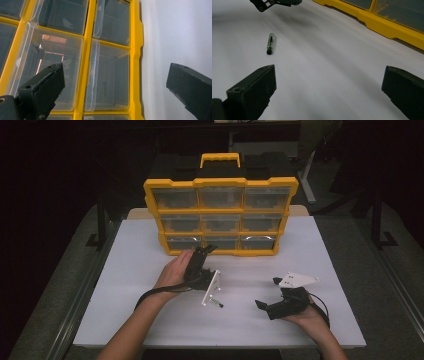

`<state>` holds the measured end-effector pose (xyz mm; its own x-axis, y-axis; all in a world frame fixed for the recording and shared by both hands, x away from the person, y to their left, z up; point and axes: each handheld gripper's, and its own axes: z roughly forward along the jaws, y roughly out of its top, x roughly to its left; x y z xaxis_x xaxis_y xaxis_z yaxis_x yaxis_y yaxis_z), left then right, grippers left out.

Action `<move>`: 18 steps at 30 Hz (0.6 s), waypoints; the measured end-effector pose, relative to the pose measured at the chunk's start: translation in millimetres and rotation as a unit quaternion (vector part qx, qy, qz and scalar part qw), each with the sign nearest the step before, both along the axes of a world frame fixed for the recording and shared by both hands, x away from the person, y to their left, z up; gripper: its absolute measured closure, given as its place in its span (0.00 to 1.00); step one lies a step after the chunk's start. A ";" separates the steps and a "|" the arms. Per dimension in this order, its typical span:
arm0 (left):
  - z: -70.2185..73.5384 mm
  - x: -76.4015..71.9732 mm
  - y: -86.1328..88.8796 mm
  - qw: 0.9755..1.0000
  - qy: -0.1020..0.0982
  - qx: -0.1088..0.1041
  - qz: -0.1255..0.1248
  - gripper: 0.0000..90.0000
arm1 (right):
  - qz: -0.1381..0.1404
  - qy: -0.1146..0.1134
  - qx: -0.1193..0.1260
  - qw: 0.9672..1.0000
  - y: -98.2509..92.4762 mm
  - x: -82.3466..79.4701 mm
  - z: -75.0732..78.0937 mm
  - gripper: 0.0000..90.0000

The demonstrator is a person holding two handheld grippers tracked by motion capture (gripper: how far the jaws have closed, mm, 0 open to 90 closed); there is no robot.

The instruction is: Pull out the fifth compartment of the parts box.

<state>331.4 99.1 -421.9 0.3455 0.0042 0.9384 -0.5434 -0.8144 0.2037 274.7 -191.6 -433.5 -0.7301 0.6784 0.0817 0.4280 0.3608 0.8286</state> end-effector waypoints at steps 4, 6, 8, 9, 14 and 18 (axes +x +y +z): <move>-3.9 -0.3 -2.2 1.000 -0.009 0.016 0.001 0.02 | 0.001 0.000 -0.002 1.000 0.1 0.4 -0.2 0.00; -4.1 -1.2 -2.8 1.000 -0.005 0.016 0.001 0.02 | 0.000 0.000 -0.001 1.000 -0.2 0.4 -0.2 0.00; -4.8 -1.7 -3.9 1.000 -0.011 0.016 -0.003 0.02 | 0.000 0.000 -0.001 1.000 -0.1 -0.3 -0.1 0.00; -4.8 -1.9 -4.4 1.000 -0.012 0.015 -0.002 0.02 | 0.001 -0.001 -0.003 1.000 -0.1 -0.3 0.0 0.00; -3.9 -1.8 -5.0 1.000 -0.014 0.011 -0.001 0.02 | 0.001 -0.001 -0.002 1.000 0.6 -0.3 0.1 0.00; -3.3 -1.5 -6.4 1.000 -0.020 0.016 0.005 0.02 | 0.002 -0.002 -0.003 1.000 0.6 -0.3 -0.1 0.00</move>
